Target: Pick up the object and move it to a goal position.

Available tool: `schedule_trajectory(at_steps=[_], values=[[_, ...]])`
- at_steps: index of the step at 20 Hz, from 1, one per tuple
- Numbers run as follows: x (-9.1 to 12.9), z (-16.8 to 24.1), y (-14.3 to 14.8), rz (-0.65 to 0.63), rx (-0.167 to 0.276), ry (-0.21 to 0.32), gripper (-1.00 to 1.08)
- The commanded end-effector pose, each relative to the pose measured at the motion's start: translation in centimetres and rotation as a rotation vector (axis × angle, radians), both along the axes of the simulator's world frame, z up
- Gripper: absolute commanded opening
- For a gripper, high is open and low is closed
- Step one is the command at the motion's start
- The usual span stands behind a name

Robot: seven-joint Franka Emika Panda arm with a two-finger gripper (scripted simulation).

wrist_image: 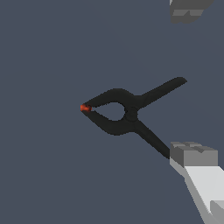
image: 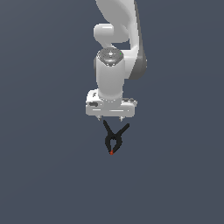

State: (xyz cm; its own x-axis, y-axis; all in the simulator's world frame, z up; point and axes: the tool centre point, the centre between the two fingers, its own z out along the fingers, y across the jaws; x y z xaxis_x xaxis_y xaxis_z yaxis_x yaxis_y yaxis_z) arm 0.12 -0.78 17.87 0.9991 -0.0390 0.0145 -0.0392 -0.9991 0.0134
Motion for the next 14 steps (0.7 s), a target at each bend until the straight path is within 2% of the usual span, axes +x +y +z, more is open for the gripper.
schedule_trajectory(at_steps=[1, 14], values=[[0.0, 0.0, 0.0, 0.0, 0.0, 0.0, 0.28], [-0.35, -0.38, 0.2, -0.019, -0.005, 0.015, 0.28]])
